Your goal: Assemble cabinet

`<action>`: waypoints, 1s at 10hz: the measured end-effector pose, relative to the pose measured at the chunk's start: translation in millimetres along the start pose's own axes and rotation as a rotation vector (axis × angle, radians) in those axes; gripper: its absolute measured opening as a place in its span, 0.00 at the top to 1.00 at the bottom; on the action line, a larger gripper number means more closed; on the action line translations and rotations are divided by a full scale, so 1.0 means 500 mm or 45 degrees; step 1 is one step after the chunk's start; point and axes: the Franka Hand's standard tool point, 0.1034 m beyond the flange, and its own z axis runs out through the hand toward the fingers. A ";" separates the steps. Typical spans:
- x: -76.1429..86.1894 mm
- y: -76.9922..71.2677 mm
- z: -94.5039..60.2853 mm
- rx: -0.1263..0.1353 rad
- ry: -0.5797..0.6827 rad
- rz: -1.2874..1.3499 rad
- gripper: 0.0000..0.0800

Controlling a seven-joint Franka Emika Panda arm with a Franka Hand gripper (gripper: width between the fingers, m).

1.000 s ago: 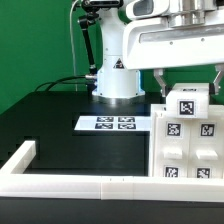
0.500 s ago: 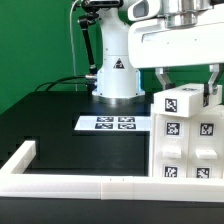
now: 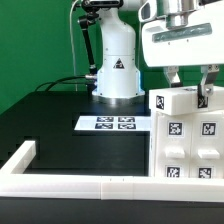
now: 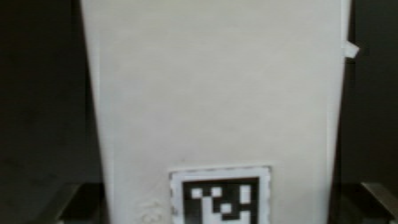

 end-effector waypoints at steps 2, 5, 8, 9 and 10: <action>-0.004 -0.001 -0.001 -0.008 -0.014 0.217 0.30; -0.006 -0.002 -0.001 -0.004 -0.028 0.503 0.30; -0.001 0.000 0.001 0.000 -0.056 0.670 0.30; 0.000 0.000 0.001 0.001 -0.060 0.680 0.30; 0.001 0.000 0.000 0.004 -0.071 0.747 0.30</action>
Offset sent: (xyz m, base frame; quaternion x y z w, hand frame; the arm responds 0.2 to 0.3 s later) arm -0.0056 0.0003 0.0005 -0.0279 0.0105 0.2445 0.9692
